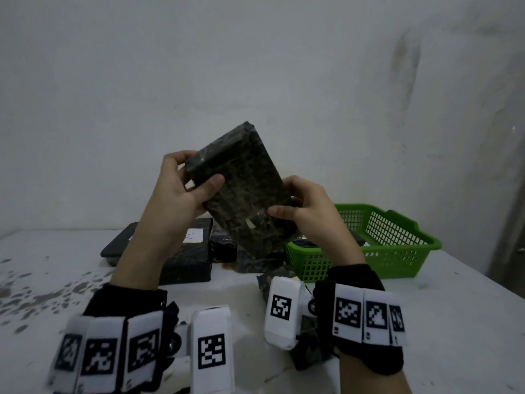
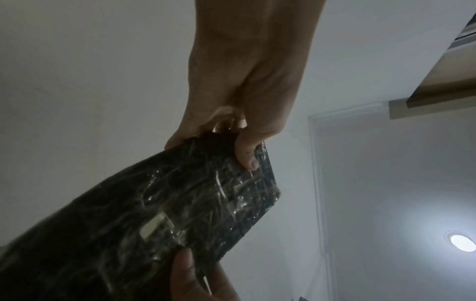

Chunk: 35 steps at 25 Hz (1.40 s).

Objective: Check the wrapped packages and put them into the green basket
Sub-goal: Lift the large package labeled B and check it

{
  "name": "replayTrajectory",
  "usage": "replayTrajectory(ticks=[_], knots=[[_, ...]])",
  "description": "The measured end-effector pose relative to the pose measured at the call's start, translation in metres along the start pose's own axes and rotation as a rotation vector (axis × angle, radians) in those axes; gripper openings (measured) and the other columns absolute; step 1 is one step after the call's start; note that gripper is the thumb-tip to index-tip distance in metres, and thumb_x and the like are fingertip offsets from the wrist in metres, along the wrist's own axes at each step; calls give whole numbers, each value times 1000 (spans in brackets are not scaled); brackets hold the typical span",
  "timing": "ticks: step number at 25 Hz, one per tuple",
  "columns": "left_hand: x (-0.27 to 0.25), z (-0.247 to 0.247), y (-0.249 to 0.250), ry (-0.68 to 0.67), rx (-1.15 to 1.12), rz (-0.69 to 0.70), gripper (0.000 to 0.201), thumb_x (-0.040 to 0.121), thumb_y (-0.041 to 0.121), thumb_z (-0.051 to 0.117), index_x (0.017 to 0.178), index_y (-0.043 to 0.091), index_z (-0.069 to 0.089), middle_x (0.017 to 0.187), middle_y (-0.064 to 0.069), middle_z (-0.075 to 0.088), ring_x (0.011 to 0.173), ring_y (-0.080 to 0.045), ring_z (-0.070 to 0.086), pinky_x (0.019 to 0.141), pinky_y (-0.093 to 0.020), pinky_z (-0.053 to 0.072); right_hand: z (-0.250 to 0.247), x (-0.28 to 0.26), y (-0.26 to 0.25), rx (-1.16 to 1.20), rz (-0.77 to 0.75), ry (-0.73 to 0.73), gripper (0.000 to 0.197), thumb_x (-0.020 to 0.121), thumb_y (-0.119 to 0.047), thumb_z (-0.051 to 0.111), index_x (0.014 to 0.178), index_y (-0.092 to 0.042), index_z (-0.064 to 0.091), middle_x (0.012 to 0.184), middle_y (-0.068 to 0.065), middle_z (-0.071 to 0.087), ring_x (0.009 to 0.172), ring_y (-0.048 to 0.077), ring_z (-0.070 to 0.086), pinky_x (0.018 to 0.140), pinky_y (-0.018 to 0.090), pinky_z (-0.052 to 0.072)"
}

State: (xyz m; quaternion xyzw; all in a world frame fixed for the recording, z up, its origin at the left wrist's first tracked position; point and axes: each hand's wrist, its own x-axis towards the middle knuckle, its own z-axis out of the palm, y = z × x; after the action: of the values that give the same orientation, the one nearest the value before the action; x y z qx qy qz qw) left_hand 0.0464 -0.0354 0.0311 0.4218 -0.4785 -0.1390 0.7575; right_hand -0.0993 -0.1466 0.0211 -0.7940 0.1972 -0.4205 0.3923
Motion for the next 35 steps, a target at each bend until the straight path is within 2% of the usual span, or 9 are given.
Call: replayTrajectory(ticks=[5,10,13,17,21,24,29,33,35], knots=[[1,2,-8,-64,222,-51,50,75,-4,65,111,18,38,103,0,57,88,-11,60,74,-26,51,5,1,-3,68,16,69,25,78,-2,68,79,-23,54,96,11,67,93,31,64,86,47,52],[3,-4,-17,-20,410,-103,32,80,-1,64,92,28,58,103,-6,67,93,-30,66,87,-49,52,2,-3,-7,192,77,10,20,81,-11,69,97,-17,58,99,5,67,88,21,66,82,35,55],[3,-6,-14,14,355,-117,26,83,0,61,90,25,58,98,-5,67,94,-32,65,85,-51,53,-5,-6,-4,70,133,-149,43,77,-20,73,115,-18,55,112,5,66,100,21,65,87,36,54],[2,-6,-12,-23,341,-165,16,86,6,59,94,19,55,98,-2,64,93,-26,64,86,-49,53,-9,-8,-3,123,170,-182,33,80,-11,69,111,-11,58,105,11,67,87,18,67,82,33,56],[1,-1,-12,-44,296,-247,69,77,26,66,134,14,29,114,-7,55,98,-20,61,92,-46,50,-26,-8,4,27,164,-61,13,87,-19,63,100,-19,60,99,9,65,89,23,65,84,42,54],[2,4,-8,39,362,-177,89,69,45,62,143,26,17,117,-5,49,102,-20,57,93,-42,47,-59,-11,8,-81,171,8,10,89,-17,61,89,-27,60,98,10,66,95,31,64,86,47,53],[30,49,-22,-284,631,-146,34,88,25,59,119,22,48,106,3,59,98,-16,57,79,-30,47,-128,15,-2,-253,169,51,15,87,-6,61,90,-20,60,90,9,64,92,30,62,85,43,51],[57,99,-58,-463,824,-234,55,88,26,60,136,11,37,114,-8,61,93,-19,56,67,-27,43,-173,47,17,-542,273,-3,21,83,-3,64,99,-16,57,97,13,60,91,30,58,84,41,52],[64,120,-78,-589,807,-336,63,89,25,59,142,14,26,117,-11,58,94,-23,58,72,-30,49,-185,54,35,-674,299,-24,23,81,0,65,96,-17,57,100,15,62,89,28,57,72,32,51]])
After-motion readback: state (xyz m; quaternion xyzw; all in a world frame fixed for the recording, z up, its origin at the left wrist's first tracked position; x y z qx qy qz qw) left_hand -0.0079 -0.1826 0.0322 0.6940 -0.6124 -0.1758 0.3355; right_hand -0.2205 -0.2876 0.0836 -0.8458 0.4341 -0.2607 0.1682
